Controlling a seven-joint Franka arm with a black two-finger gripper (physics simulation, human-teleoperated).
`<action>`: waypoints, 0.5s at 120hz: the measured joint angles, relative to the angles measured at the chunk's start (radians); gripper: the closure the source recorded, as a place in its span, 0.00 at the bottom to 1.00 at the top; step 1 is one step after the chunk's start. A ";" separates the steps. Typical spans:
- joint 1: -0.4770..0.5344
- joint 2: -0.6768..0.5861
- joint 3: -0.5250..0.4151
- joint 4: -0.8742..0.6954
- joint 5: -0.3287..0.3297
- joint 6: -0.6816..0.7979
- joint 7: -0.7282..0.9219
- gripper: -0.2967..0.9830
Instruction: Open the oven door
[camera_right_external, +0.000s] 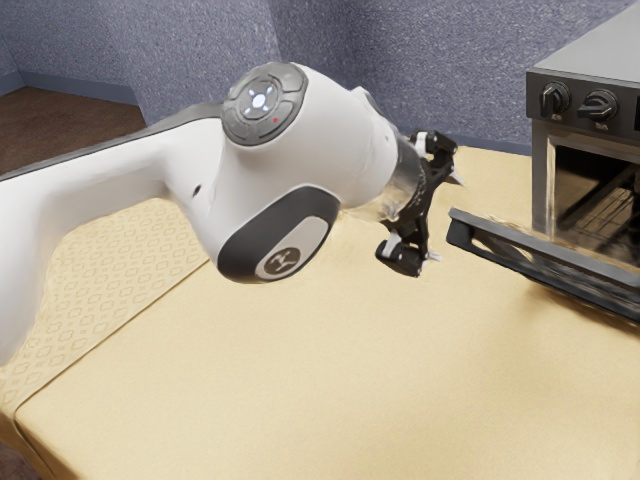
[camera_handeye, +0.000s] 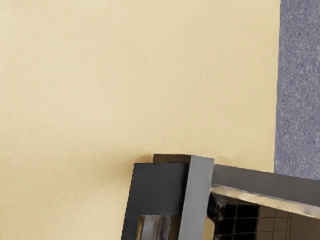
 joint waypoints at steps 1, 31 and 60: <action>0.002 -0.007 -0.001 0.013 -0.015 -0.019 -0.003 0.23; 0.244 -0.209 -0.015 0.060 -0.423 -0.648 -0.108 0.23; 0.266 -0.236 -0.015 -0.016 -0.481 -0.849 -0.189 0.23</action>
